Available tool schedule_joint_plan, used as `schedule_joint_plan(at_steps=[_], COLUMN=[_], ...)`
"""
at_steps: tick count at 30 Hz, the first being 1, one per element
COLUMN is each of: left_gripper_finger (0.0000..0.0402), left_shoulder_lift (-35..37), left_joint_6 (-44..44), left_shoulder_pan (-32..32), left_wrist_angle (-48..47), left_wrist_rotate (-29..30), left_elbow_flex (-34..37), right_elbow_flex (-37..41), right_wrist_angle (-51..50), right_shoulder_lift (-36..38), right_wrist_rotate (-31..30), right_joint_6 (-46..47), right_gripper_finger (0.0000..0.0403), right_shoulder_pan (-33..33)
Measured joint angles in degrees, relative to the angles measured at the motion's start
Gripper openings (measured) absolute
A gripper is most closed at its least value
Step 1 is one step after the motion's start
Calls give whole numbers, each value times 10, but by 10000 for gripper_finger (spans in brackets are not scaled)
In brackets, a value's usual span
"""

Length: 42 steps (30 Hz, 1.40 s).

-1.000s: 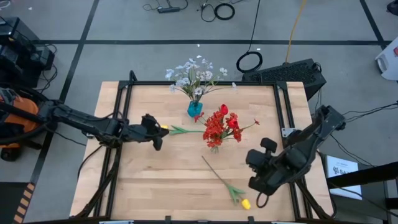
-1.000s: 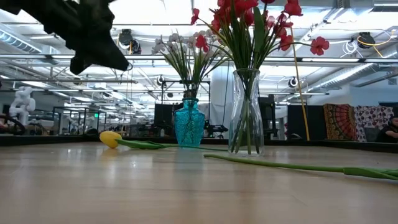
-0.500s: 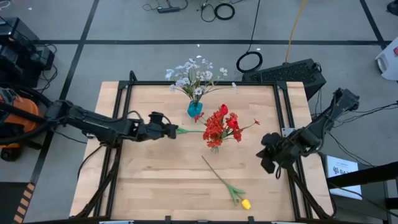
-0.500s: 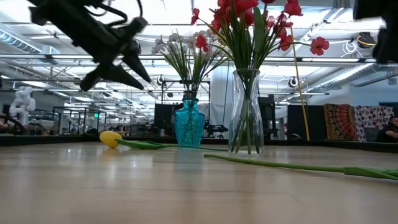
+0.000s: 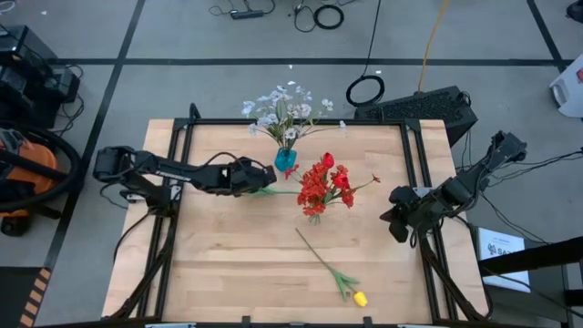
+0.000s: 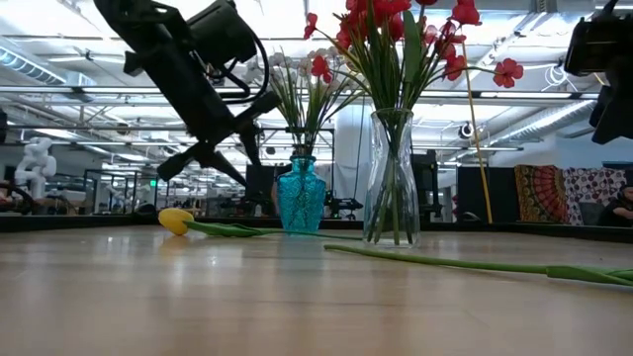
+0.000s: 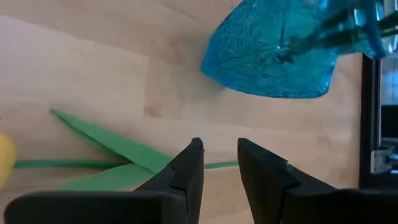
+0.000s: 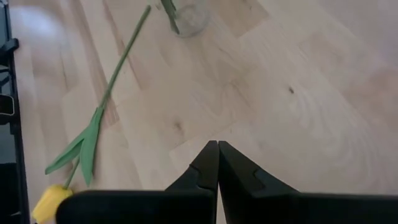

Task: Sort flowers into vase by color
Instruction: Put the top yellow tulip into the blue vase

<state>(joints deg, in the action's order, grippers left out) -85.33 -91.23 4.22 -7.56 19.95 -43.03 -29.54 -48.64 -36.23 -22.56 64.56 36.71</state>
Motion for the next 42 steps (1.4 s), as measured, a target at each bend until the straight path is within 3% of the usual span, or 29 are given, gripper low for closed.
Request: schedule_joint_plan(at_steps=[8, 16, 21, 29, 33, 42], left_gripper_finger=[105, 105, 105, 105, 105, 105], left_shoulder_lift=[0, 0, 0, 0, 0, -14], left_joint_6=[-52, -83, -187, -361, -388, -435], left_shoulder_pan=[3, -2, -6, 12, 34, 62], left_wrist_angle=[-1, -10, -75, -119, -121, -136], left_wrist_rotate=[-4, -80, -79, -79, -84, -174], left_elbow_flex=[0, 0, 0, 0, 0, 0], right_elbow_flex=[0, 0, 0, 0, 0, 0], right_wrist_angle=[-2, -14, -14, -14, -14, -13], right_shoulder_lift=[0, 0, 0, 0, 0, 0], right_wrist_rotate=[-1, -1, -6, -66, -74, -74], right_joint_6=[-33, -46, -59, -64, -64, -54], right_gripper_finger=[0, 0, 0, 0, 0, 0], right_shoulder_pan=[0, 0, 0, 0, 0, 0])
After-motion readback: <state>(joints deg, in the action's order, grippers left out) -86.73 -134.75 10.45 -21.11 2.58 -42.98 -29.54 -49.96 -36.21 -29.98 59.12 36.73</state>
